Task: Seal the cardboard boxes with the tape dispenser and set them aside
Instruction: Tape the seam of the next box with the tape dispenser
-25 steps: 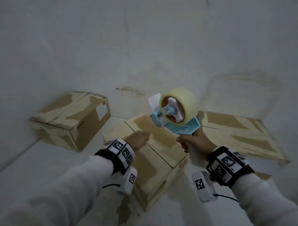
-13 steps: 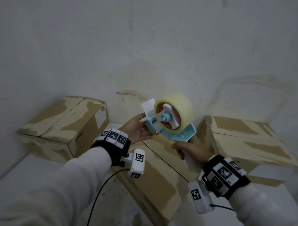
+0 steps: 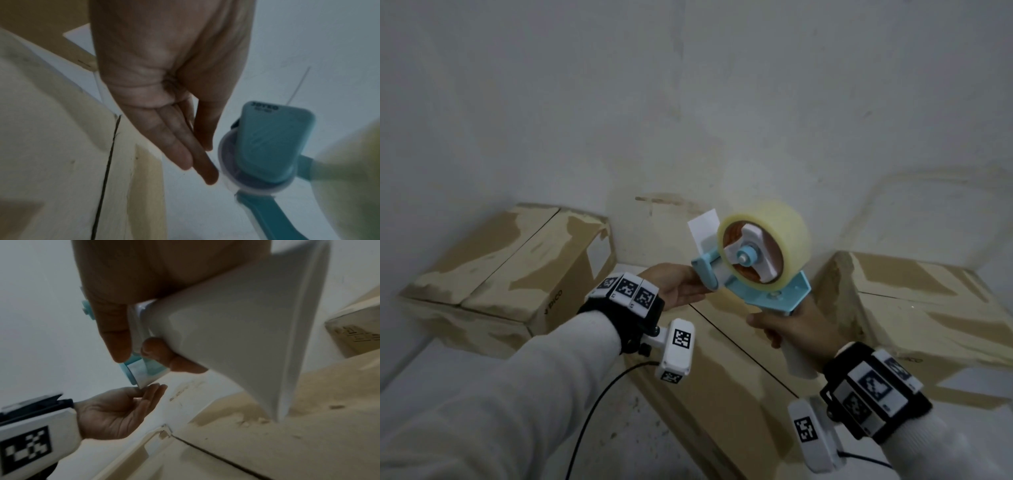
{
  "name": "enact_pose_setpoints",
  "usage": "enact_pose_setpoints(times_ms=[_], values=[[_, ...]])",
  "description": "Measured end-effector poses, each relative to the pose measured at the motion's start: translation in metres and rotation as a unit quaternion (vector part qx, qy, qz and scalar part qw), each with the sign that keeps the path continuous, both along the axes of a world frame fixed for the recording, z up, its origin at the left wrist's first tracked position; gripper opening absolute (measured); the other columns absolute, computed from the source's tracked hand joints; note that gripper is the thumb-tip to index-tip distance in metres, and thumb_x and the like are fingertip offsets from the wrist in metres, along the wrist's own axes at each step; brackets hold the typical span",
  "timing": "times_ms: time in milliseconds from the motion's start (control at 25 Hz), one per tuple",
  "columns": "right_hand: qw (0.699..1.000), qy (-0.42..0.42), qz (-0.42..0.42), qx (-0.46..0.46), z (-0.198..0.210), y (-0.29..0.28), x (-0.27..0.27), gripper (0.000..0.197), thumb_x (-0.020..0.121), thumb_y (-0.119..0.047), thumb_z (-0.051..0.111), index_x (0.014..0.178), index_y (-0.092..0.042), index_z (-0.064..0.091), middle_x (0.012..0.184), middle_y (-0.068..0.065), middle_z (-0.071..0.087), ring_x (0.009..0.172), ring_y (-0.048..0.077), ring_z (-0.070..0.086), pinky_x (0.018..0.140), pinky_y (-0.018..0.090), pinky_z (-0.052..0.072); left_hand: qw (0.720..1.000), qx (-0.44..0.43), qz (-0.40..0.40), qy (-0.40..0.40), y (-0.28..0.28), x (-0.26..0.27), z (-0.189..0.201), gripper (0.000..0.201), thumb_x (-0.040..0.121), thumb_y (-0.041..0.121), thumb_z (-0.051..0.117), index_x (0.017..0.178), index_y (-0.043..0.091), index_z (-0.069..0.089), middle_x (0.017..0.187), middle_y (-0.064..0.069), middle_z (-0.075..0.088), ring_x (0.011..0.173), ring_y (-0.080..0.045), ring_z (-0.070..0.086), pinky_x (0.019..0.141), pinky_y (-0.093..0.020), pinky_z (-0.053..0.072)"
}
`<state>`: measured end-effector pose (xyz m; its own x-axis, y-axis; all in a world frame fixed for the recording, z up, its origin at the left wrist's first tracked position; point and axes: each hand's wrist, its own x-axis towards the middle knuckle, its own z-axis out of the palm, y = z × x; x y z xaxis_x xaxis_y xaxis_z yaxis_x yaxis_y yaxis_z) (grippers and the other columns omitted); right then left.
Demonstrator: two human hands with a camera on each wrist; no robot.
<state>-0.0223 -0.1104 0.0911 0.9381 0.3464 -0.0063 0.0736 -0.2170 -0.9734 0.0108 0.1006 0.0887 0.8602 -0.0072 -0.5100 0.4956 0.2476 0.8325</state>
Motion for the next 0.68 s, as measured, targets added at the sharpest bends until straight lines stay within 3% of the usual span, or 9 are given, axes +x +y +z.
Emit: enact_pose_setpoints(times_ms=[120, 200, 360, 440, 560, 680], values=[[1.0, -0.002, -0.011, -0.02, -0.006, 0.015, 0.003, 0.018, 0.08, -0.001, 0.067, 0.07, -0.01, 0.055, 0.047, -0.001, 0.049, 0.041, 0.016, 0.044, 0.042, 0.028, 0.039, 0.997, 0.076, 0.01, -0.012, 0.009, 0.013, -0.002, 0.025, 0.094, 0.005, 0.046, 0.115, -0.004, 0.057, 0.068, -0.009, 0.066, 0.058, -0.017, 0.063, 0.051, -0.022, 0.054], [0.999, 0.011, -0.009, -0.032, -0.009, 0.023, 0.005, 0.015, 0.081, -0.002, 0.066, 0.073, -0.008, 0.054, 0.046, -0.003, 0.048, 0.039, 0.011, 0.043, 0.042, 0.025, 0.038, 0.993, 0.112, 0.024, -0.021, 0.018, 0.022, -0.004, 0.024, 0.093, 0.004, 0.049, 0.111, -0.008, 0.06, 0.062, -0.01, 0.064, 0.053, -0.018, 0.062, 0.048, -0.023, 0.055], [0.998, 0.028, 0.01, -0.058, -0.011, 0.023, 0.006, 0.019, 0.082, -0.003, 0.065, 0.07, -0.009, 0.052, 0.048, 0.004, 0.047, 0.04, 0.015, 0.042, 0.043, 0.025, 0.038, 0.987, 0.149, 0.047, -0.042, 0.053, 0.036, -0.011, 0.005, 0.087, 0.002, 0.06, 0.084, 0.0, 0.064, 0.051, -0.003, 0.068, 0.048, -0.014, 0.066, 0.05, -0.021, 0.056], [0.996, 0.039, 0.024, -0.078, -0.011, 0.021, 0.006, 0.021, 0.082, -0.006, 0.065, 0.067, -0.01, 0.051, 0.05, 0.008, 0.047, 0.042, 0.019, 0.042, 0.045, 0.026, 0.038, 0.981, 0.185, 0.029, -0.041, 0.066, 0.039, -0.017, 0.011, 0.086, 0.004, 0.062, 0.075, 0.006, 0.062, 0.05, 0.001, 0.068, 0.059, -0.016, 0.069, 0.058, -0.024, 0.054], [0.991, 0.064, 0.044, -0.105, -0.015, 0.024, 0.012, 0.021, 0.083, -0.01, 0.065, 0.065, -0.009, 0.052, 0.051, 0.013, 0.049, 0.044, 0.023, 0.043, 0.048, 0.027, 0.04, 0.971, 0.236, -0.009, -0.024, 0.072, 0.039, -0.031, 0.006, 0.083, 0.009, 0.068, 0.077, 0.009, 0.066, 0.057, 0.004, 0.07, 0.069, -0.012, 0.066, 0.068, -0.024, 0.047], [0.987, 0.074, 0.063, -0.13, -0.017, 0.026, 0.019, 0.022, 0.082, -0.014, 0.065, 0.067, -0.002, 0.055, 0.048, 0.013, 0.052, 0.042, 0.024, 0.044, 0.052, 0.029, 0.042, 0.958, 0.281, -0.048, -0.016, 0.072, 0.039, -0.038, 0.008, 0.08, 0.007, 0.07, 0.087, 0.002, 0.07, 0.073, -0.003, 0.067, 0.067, -0.008, 0.061, 0.044, -0.014, 0.046]])
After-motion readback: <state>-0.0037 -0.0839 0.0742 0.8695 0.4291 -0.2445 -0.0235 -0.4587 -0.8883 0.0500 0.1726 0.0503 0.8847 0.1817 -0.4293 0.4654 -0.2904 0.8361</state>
